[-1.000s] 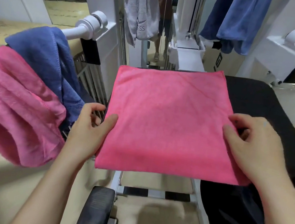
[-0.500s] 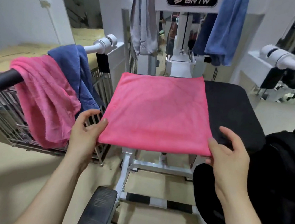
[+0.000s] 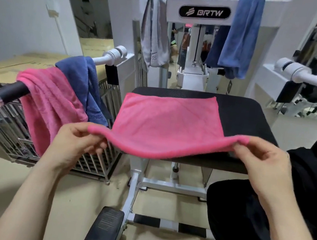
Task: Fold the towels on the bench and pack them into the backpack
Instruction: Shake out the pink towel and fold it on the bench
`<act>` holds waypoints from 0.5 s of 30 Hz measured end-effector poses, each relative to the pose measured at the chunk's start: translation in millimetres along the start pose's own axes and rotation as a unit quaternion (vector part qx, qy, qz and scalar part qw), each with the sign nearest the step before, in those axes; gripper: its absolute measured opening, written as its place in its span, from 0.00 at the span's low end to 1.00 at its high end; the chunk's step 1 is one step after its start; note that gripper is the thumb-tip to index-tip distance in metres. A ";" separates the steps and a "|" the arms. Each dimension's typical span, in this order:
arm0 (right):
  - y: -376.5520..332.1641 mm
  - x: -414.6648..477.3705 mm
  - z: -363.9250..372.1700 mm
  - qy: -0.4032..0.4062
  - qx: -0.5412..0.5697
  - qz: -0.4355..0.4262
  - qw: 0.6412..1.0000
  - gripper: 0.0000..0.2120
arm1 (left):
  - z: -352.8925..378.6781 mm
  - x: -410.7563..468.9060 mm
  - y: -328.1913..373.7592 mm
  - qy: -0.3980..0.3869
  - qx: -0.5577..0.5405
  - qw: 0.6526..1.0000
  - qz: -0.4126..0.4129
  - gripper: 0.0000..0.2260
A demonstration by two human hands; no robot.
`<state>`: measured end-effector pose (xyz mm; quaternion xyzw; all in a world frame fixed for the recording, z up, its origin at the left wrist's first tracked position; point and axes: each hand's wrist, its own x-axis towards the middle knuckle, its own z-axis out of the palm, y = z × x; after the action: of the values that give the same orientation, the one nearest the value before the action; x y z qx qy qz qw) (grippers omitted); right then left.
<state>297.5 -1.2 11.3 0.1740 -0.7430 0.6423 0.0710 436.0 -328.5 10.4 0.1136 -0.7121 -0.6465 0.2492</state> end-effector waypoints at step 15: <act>27.7 167.2 100.1 0.003 -0.495 0.043 0.868 0.12 | 28.2 175.8 -33.9 0.093 0.402 0.911 0.009 0.12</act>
<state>144.2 -124.0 24.1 0.0823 -0.9700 0.1935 0.1223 266.9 -393.9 12.7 0.2572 -0.8862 -0.2902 0.2534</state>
